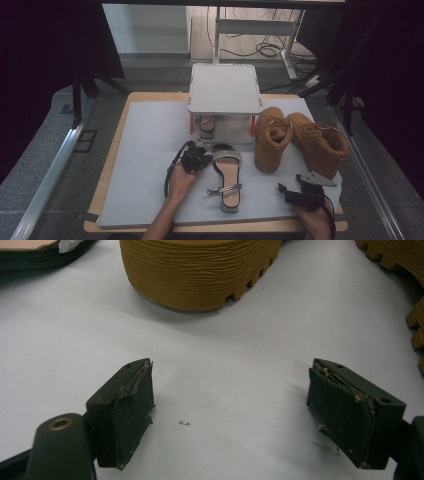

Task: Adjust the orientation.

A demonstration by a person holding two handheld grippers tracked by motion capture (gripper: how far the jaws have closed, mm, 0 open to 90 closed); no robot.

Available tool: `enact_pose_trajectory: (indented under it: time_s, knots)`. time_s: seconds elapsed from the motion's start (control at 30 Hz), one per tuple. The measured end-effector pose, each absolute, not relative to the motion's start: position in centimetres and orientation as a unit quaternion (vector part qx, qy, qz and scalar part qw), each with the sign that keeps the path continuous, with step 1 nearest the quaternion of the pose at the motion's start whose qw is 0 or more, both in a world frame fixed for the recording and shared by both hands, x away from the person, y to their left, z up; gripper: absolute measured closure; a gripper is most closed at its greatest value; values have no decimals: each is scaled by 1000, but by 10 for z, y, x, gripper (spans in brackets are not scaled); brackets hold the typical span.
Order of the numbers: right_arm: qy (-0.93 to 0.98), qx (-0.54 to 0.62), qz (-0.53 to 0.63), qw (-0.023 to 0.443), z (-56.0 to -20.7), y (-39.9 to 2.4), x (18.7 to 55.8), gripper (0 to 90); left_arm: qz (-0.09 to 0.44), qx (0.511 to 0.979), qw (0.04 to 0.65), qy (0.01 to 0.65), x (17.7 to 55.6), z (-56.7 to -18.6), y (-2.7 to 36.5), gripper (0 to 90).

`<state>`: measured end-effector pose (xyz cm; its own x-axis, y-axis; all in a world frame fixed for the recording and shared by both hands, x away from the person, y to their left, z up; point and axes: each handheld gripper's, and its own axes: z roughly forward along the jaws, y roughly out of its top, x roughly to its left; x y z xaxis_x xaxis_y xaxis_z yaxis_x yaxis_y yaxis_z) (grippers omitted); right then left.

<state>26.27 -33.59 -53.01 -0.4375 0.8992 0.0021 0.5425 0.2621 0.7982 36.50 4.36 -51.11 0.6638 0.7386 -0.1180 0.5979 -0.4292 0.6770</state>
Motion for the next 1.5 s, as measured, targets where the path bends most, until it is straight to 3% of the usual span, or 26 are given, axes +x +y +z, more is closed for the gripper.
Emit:
enact_pose_trajectory:
  time_s: [1.5]
  knots:
    - [758, 475, 379, 237, -530, -336, 262, 196, 64, 851, 365, 372, 389, -512, -8, 898]
